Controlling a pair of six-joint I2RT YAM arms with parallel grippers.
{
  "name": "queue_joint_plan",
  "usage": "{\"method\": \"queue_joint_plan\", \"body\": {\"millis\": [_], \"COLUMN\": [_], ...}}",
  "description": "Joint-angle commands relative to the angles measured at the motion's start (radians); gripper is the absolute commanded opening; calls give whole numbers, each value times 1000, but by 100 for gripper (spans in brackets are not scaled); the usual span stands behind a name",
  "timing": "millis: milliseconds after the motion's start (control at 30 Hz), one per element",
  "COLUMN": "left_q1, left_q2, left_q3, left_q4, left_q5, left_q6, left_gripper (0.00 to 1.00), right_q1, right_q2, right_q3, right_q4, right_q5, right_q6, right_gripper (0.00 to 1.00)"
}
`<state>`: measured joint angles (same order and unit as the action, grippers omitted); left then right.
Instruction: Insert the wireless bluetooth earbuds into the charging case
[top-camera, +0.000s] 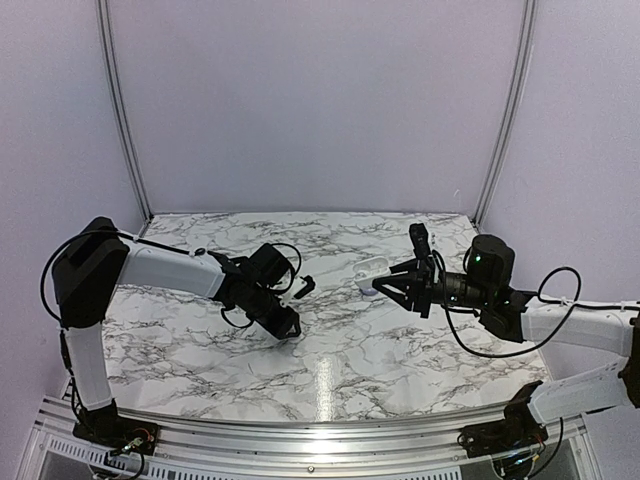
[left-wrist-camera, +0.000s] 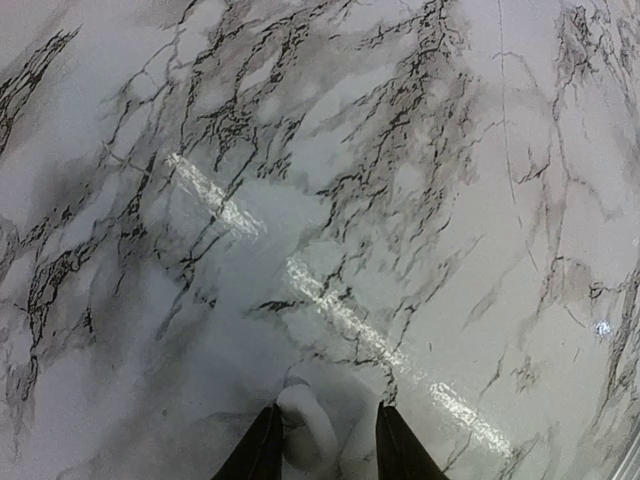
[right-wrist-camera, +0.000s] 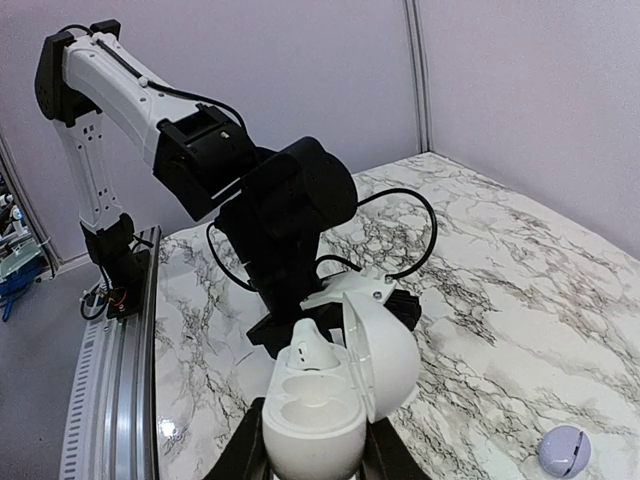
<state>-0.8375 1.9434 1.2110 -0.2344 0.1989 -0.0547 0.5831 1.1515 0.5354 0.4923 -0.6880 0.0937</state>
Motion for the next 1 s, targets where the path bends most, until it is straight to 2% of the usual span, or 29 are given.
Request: {"method": "queue_joint_plan", "body": {"millis": [0, 233, 633, 800, 967], "left_q1": [1, 4, 26, 37, 34], "left_q2": [14, -10, -85, -215, -407], "left_q3": [15, 13, -17, -78, -155], "left_q4": [-62, -62, -23, 51, 170], "left_q5": [-33, -69, -45, 52, 260], "left_q6": [16, 18, 30, 89, 148], "left_gripper": [31, 15, 3, 0, 1], "right_q1": [-11, -10, -11, -10, -1], "right_q2": [-13, -10, -6, 9, 42], "right_q3": [15, 17, 17, 20, 35], "right_q4": [-2, -1, -1, 6, 28], "right_q5": [11, 9, 0, -30, -84], "right_q6": [-7, -5, -4, -9, -16], "right_gripper": [0, 0, 0, 0, 0]}}
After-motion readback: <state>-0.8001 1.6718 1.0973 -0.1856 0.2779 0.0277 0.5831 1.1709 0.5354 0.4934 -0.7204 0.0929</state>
